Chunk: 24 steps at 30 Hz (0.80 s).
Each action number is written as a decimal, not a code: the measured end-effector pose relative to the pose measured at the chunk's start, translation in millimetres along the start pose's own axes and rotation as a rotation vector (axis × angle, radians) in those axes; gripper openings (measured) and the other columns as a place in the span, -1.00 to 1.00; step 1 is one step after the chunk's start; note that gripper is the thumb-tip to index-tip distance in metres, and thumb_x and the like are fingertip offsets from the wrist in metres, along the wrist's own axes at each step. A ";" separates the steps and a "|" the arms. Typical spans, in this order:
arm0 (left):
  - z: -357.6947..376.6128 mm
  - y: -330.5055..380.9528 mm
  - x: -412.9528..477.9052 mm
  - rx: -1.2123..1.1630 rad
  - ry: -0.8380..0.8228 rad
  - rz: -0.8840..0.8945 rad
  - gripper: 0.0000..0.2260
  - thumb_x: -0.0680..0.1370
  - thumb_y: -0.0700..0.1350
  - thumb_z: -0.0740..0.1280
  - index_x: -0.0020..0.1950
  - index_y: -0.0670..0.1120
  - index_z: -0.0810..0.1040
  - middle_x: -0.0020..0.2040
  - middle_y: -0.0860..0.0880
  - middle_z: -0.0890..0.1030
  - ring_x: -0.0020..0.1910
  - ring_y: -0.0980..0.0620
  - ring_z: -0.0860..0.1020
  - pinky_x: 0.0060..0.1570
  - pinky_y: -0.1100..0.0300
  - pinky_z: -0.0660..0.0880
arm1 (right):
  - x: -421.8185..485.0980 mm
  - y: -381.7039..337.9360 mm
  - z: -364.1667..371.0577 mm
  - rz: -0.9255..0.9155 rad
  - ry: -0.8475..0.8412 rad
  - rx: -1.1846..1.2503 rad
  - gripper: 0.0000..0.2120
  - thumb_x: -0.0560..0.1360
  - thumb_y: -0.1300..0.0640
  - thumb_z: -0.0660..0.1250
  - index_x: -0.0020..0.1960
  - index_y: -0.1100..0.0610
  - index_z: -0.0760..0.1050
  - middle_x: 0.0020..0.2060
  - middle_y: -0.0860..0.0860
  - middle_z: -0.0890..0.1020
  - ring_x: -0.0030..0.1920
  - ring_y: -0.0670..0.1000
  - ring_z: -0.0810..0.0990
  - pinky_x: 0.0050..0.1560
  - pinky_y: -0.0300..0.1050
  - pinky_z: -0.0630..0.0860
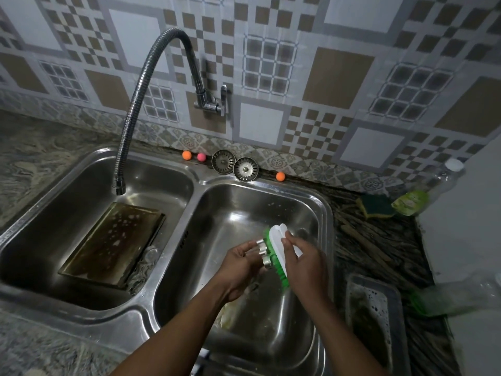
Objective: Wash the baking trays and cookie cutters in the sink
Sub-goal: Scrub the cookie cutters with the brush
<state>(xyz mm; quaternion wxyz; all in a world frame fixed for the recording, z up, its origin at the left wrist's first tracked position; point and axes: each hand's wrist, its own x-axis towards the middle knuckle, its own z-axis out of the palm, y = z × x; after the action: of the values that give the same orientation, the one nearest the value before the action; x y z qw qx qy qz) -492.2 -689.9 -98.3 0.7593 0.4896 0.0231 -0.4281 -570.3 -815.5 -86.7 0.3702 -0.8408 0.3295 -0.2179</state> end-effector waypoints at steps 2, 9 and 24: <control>-0.8 2.1 -0.2 -0.030 -0.025 -0.046 -0.76 0.59 -0.33 0.24 0.17 -0.21 0.63 0.00 -0.19 0.69 -0.12 -0.08 0.67 -0.26 0.17 0.61 | 0.6 2.9 -1.3 -0.049 -0.001 -0.045 -0.76 0.55 0.01 0.34 0.15 0.07 0.65 0.03 -0.01 0.70 0.01 0.03 0.66 0.00 -0.06 0.58; -4.6 -1.3 1.0 -0.009 0.127 -0.024 -0.84 0.50 -0.32 0.41 0.07 -0.21 0.60 -0.10 -0.20 0.68 -0.25 -0.09 0.65 -0.32 0.13 0.59 | 2.6 2.7 -5.5 -0.150 -0.008 -0.155 -0.78 0.54 0.06 0.37 0.16 0.01 0.65 0.00 -0.02 0.70 -0.02 0.04 0.65 -0.07 -0.12 0.53; 29.2 -20.5 2.9 -0.172 0.330 -0.091 -0.77 0.63 -0.15 0.25 0.13 -0.25 0.62 0.05 -0.27 0.68 0.09 -0.23 0.64 0.01 0.00 0.61 | -5.5 -6.1 3.2 -0.007 0.032 0.022 -0.77 0.56 0.05 0.34 0.18 0.05 0.64 0.05 -0.01 0.69 0.03 0.01 0.65 -0.09 -0.24 0.44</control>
<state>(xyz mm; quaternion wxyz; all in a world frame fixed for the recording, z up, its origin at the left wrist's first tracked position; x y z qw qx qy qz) -515.4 -717.2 -99.3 0.7640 0.4849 0.2058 -0.3725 -569.7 -807.0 -84.7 0.3735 -0.8341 0.3301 -0.2362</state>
